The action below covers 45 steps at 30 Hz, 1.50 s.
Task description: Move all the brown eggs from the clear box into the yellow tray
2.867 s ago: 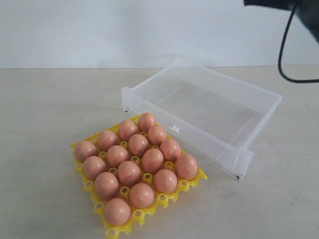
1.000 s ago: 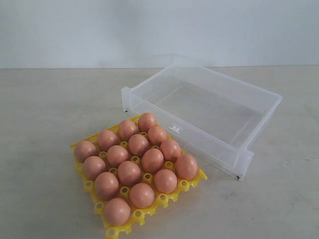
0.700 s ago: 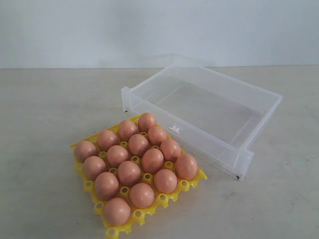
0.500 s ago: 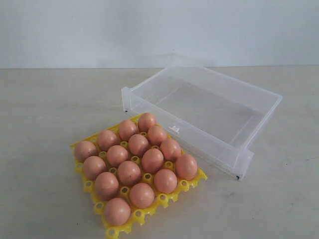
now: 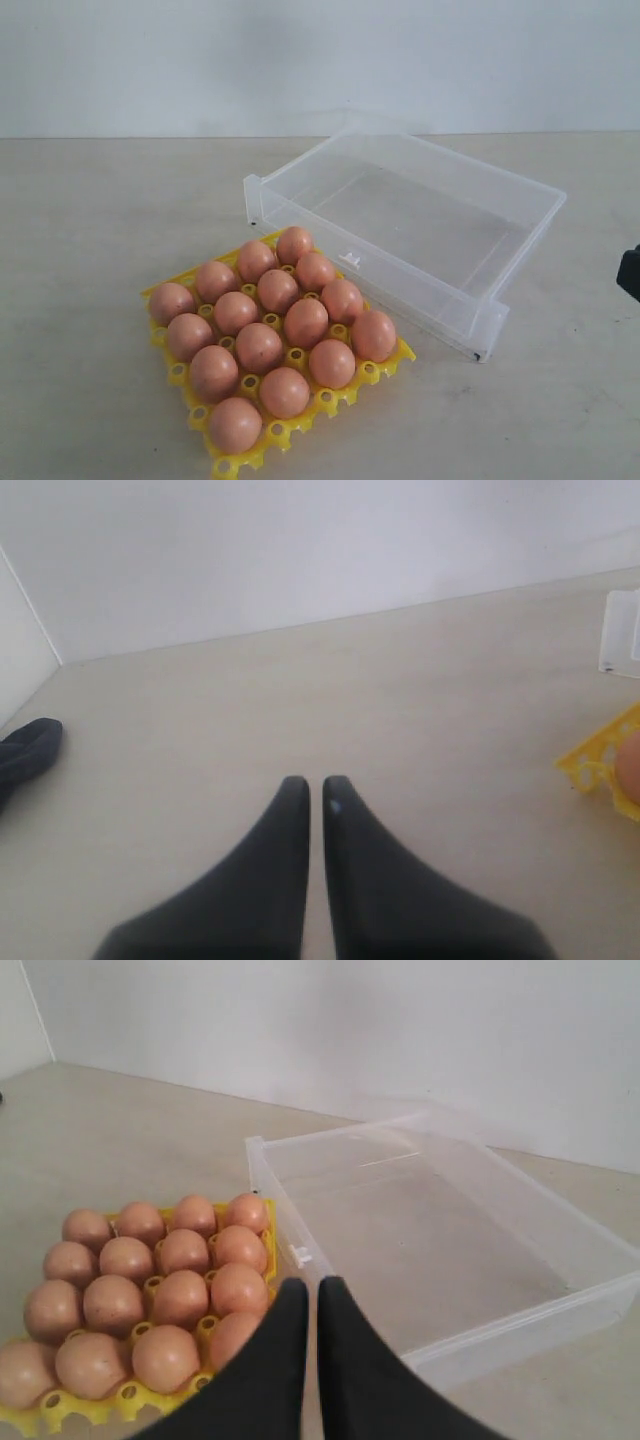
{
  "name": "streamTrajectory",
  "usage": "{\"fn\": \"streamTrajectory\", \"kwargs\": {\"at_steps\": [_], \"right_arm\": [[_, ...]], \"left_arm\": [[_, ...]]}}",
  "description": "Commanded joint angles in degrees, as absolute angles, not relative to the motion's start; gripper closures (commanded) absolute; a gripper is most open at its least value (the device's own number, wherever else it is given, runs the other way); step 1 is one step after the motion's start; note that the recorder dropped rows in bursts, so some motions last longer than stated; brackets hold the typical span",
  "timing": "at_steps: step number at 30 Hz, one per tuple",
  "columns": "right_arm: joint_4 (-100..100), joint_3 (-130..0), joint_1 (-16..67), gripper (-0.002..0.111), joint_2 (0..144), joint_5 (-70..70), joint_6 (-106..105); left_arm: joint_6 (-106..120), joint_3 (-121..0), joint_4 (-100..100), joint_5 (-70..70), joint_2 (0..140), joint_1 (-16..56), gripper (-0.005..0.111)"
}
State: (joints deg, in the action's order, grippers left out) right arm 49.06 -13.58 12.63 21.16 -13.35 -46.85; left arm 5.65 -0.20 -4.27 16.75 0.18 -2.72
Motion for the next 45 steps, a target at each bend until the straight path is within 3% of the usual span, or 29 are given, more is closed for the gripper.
{"fn": "streamTrajectory", "kwargs": {"at_steps": [1,15,22,25,32,35,45], "right_arm": [[48.5,-13.3,12.6,0.108,21.3,-17.5,-47.7],[44.2,-11.1,11.9,0.108,16.8,-12.5,-48.0],[24.3,0.0,11.9,0.108,6.1,-2.1,-18.4],[12.7,0.0,10.5,0.108,0.3,-6.7,-13.4],[6.7,0.0,3.0,0.108,0.0,-13.1,0.7],[3.8,0.0,0.2,0.108,0.0,-19.9,-0.8],[3.1,0.0,-6.6,0.108,0.0,-19.5,-2.9]], "left_arm": [[5.4,0.0,-4.3,16.8,0.0,-2.8,0.102],[5.4,0.0,-4.3,16.8,0.0,-2.8,0.102],[5.4,0.0,-4.3,16.8,0.0,-2.8,0.102],[5.4,0.0,-4.3,16.8,0.0,-2.8,0.102],[5.4,0.0,-4.3,16.8,0.0,-2.8,0.102],[5.4,0.0,-4.3,16.8,0.0,-2.8,0.102],[5.4,0.0,-4.3,16.8,0.0,-2.8,0.102]]}}
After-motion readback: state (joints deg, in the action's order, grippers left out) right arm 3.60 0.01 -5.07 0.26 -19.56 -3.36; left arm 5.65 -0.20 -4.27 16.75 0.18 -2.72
